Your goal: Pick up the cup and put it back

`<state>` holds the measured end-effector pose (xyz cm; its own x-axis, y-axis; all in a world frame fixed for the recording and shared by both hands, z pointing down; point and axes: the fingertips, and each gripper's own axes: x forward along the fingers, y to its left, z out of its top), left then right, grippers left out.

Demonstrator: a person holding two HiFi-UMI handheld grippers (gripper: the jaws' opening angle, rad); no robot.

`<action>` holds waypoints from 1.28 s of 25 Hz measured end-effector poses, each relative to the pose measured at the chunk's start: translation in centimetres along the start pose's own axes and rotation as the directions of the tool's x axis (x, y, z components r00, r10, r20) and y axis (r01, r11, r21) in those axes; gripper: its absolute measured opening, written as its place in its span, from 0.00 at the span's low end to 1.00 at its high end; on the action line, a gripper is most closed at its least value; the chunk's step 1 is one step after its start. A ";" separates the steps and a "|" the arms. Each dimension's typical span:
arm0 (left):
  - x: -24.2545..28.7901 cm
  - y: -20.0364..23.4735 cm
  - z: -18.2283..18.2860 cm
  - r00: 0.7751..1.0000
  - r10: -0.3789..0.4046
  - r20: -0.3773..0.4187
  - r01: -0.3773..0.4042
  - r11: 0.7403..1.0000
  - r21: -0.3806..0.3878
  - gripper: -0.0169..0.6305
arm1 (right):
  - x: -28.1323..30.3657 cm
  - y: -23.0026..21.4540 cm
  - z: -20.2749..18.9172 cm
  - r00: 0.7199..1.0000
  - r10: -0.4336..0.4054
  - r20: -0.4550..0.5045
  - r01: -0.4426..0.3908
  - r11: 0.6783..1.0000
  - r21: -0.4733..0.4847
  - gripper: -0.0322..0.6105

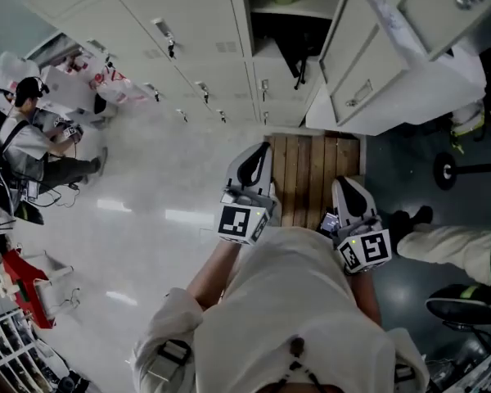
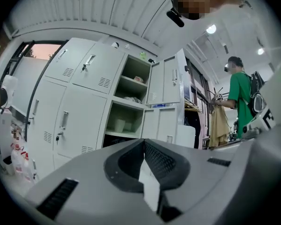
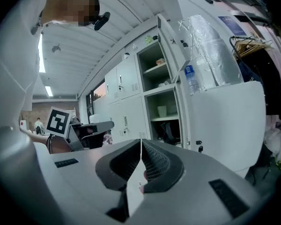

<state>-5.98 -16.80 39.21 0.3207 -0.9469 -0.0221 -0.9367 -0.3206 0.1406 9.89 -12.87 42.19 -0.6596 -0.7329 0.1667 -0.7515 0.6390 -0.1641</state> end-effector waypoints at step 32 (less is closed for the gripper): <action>35.5 12.3 4.1 0.999 -0.009 0.033 0.004 0.989 0.149 0.44 | 25.3 -7.1 6.7 0.975 0.218 -0.032 -0.221 0.971 -0.096 0.09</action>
<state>-6.67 -54.47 36.05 0.3246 -0.9442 -0.0557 -0.9458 -0.3247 -0.0090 -1.36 -37.57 41.11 -0.8079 -0.5678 0.1578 -0.5854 0.8043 -0.1026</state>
